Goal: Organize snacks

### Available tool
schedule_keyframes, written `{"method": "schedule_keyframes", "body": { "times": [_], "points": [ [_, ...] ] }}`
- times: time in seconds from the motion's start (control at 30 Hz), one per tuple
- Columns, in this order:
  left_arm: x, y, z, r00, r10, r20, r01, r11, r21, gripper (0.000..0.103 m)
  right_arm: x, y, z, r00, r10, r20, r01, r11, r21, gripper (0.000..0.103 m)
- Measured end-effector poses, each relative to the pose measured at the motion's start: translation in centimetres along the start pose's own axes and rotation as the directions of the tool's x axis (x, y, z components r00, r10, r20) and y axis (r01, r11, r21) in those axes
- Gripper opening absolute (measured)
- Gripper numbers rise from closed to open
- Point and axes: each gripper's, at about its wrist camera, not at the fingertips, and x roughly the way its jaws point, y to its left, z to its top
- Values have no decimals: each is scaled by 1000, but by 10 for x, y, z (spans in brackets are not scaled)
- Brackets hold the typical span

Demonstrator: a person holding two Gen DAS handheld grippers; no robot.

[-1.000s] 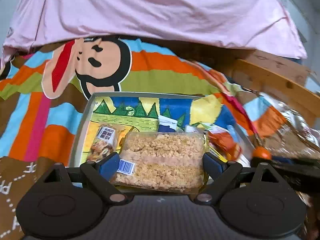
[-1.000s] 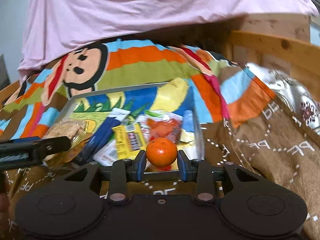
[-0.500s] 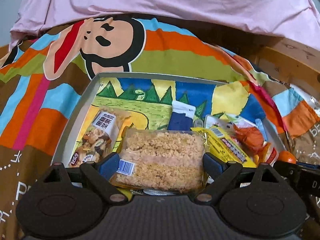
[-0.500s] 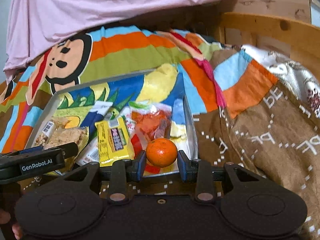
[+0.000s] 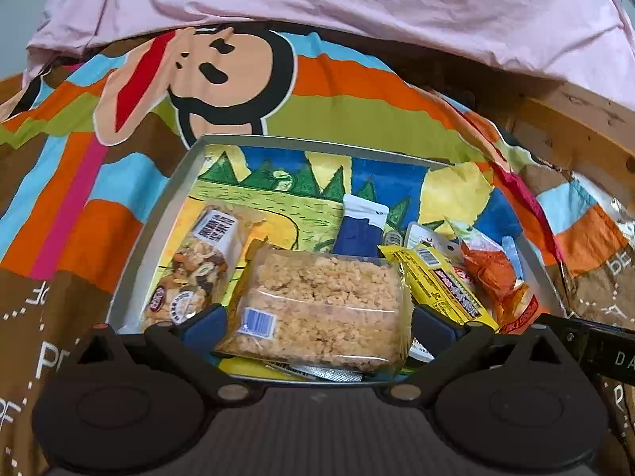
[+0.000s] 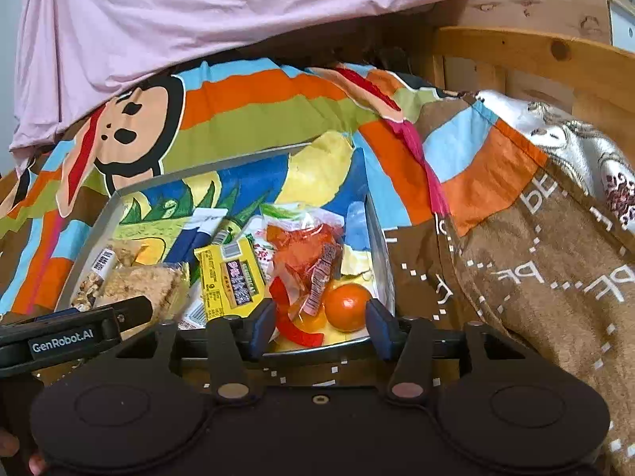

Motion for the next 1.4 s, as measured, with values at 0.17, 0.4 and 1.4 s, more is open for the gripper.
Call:
{"method": "schedule_keyframes", "body": {
  "times": [0.17,0.4,1.4],
  "points": [
    [-15,7,1,1000,4,18,-3,1000,-30,102,-13,5,1,999,18,47,-18,1000,-17,67],
    [-46,17,-6,999,9,50,-7,999,-36,102,-36,11,-3,995,51,86,-48,998,-29,81],
    [-203,64,-77,989,74,124,-72,997,-20,102,-178,60,-72,976,119,182,-101,990,-101,102]
  ]
}}
